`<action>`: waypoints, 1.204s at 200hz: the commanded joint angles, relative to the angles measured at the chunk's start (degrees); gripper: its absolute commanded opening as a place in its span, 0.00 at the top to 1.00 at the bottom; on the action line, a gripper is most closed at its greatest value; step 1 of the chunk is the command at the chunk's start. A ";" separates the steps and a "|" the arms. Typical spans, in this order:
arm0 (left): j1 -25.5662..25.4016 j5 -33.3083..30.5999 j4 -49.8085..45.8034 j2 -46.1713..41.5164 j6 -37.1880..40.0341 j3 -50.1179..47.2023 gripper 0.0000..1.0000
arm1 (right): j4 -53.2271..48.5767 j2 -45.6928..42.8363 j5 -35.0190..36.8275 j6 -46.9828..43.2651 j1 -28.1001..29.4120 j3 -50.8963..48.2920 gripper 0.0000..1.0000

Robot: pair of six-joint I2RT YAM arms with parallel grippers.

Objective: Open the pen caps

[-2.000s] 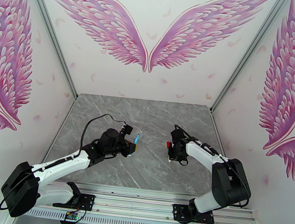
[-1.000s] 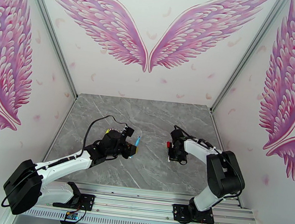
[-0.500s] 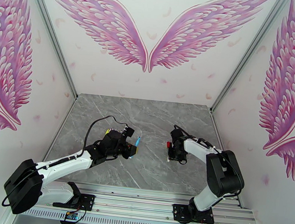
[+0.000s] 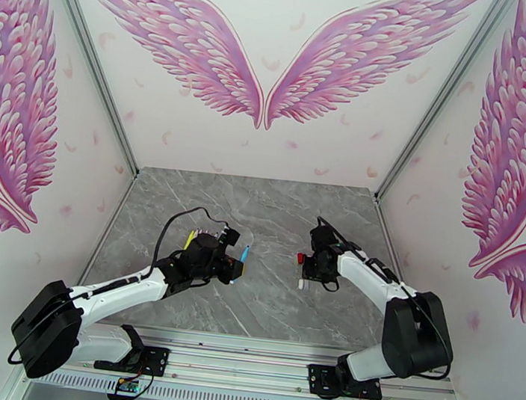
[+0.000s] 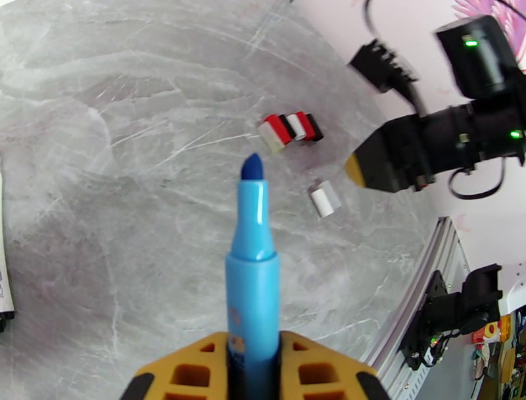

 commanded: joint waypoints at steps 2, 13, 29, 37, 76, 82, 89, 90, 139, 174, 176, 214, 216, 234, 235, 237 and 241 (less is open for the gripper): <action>-0.87 -5.10 -4.10 2.01 -0.40 3.76 1.00 | 2.40 -6.48 -3.59 0.87 0.60 -1.04 0.61; -1.24 -6.97 -5.01 2.98 -0.85 4.39 1.00 | 4.36 -9.79 -5.92 0.96 0.60 -2.31 0.57; -1.51 -10.18 -6.78 4.55 -1.61 5.64 1.00 | 7.23 -14.54 -9.62 1.23 0.54 -4.20 0.51; -1.60 -11.93 -7.58 5.37 -2.07 6.25 1.00 | 8.35 -16.64 -11.22 1.32 0.65 -5.04 0.46; -2.12 -22.01 -14.50 10.44 -3.04 11.19 1.00 | 14.02 -24.16 -20.50 1.65 0.75 -8.89 0.12; -2.13 -23.51 -15.44 11.29 -3.03 12.11 1.00 | 15.37 -25.03 -22.71 1.84 0.69 -9.66 0.06; -2.05 -25.22 -16.74 12.38 -3.23 13.06 1.00 | 16.65 -25.85 -25.44 2.09 0.71 -10.46 0.00; -2.04 -25.46 -16.92 12.56 -3.25 13.21 1.00 | 16.82 -25.96 -25.74 2.10 0.74 -10.58 0.01; -1.30 -31.48 -22.33 21.36 -2.84 19.95 1.00 | 20.52 -30.64 -31.83 3.02 1.00 -14.49 0.01; 0.22 -35.00 -25.65 27.98 -3.01 24.88 1.00 | 20.65 -31.48 -32.09 3.17 1.28 -15.54 0.01; 0.31 -35.10 -25.76 28.39 -2.97 25.06 1.00 | 20.65 -31.51 -32.07 3.17 1.30 -15.58 0.01; 1.56 -37.77 -27.88 33.42 -3.01 29.01 1.00 | 20.48 -31.35 -31.58 3.09 1.44 -16.06 0.01; 1.61 -37.97 -28.01 33.66 -3.01 29.19 1.00 | 20.45 -31.28 -31.57 3.08 1.49 -16.07 0.01; 2.17 -38.53 -28.53 35.40 -2.74 30.34 1.00 | 20.30 -31.00 -31.22 3.09 1.61 -16.23 0.01; 2.22 -38.61 -28.48 35.45 -2.75 30.34 1.00 | 20.31 -31.00 -31.22 3.09 1.63 -16.24 0.01; 2.26 -38.66 -28.51 35.60 -2.75 30.42 1.00 | 20.30 -30.99 -31.26 3.08 1.65 -16.24 0.01; 2.33 -38.79 -28.40 35.80 -2.68 30.54 1.00 | 20.28 -30.91 -31.22 3.08 1.63 -16.29 0.01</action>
